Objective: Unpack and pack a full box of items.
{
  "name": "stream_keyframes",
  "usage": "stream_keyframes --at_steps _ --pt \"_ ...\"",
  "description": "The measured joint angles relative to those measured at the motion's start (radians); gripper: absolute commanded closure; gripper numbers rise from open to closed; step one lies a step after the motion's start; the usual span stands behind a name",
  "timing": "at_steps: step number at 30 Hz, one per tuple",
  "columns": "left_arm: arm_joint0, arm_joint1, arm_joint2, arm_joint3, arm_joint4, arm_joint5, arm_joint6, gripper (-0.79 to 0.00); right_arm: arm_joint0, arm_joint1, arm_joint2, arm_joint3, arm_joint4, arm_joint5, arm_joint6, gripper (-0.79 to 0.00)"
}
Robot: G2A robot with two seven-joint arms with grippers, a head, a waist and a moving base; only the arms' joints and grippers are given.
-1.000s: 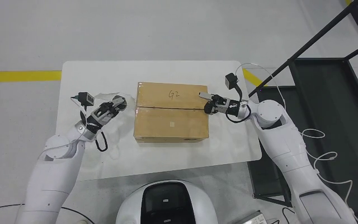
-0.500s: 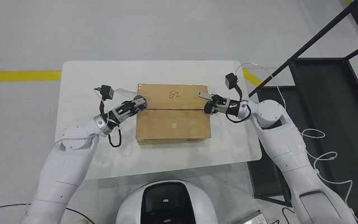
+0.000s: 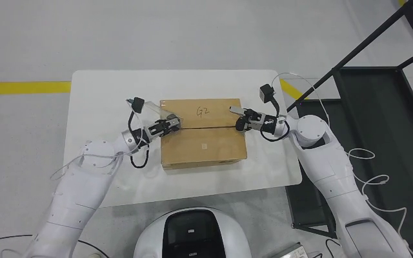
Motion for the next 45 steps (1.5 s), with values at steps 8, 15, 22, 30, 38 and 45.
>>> stream_keyframes --at_steps 8,15,22,30,38,45 --pt "0.002 0.002 0.022 -0.026 0.102 0.004 -0.012 0.000 0.000 0.000 0.000 0.000 0.000 0.000 0.000 -0.785" --pt "-0.003 0.001 0.029 -0.022 0.130 0.007 -0.014 -0.785 0.000 0.000 0.000 0.000 0.000 0.000 0.000 -0.785" --pt "-0.004 0.000 0.021 -0.044 0.096 -0.027 -0.023 -0.785 0.000 0.000 0.000 0.000 0.000 0.000 0.000 -0.785" --pt "0.021 0.004 -0.010 -0.073 0.024 -0.077 -0.032 -0.785 -0.006 0.000 0.002 -0.007 -0.002 -0.002 -0.012 -0.785" --pt "0.014 -0.003 0.004 -0.062 -0.010 -0.107 -0.029 -0.785 -0.060 0.016 0.076 -0.058 -0.008 -0.016 -0.039 -0.785" --pt "-0.020 -0.021 0.067 -0.032 -0.029 -0.143 -0.042 -0.785 -0.133 0.033 0.158 -0.095 -0.004 -0.013 -0.053 -0.785"
